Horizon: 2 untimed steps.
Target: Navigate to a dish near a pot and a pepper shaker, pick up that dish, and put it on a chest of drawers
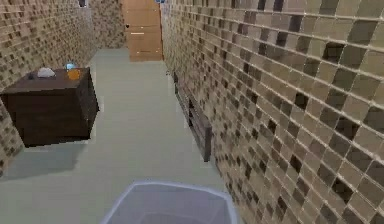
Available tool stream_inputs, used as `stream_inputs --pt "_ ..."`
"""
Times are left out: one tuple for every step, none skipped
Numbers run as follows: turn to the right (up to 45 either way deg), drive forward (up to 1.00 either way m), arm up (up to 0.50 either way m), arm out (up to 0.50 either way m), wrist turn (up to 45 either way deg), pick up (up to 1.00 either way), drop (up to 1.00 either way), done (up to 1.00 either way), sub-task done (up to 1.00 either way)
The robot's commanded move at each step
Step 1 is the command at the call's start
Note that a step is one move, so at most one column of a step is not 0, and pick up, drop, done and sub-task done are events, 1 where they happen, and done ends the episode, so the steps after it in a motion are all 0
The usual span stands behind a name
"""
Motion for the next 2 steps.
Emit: stream_inputs --pt "-18.0 0.00 0.00 0.00 0.0 0.00 0.00 0.00 0.00" --pt "0.0 1.00 0.00 0.00 0.0 0.00 0.00 0.00 0.00"
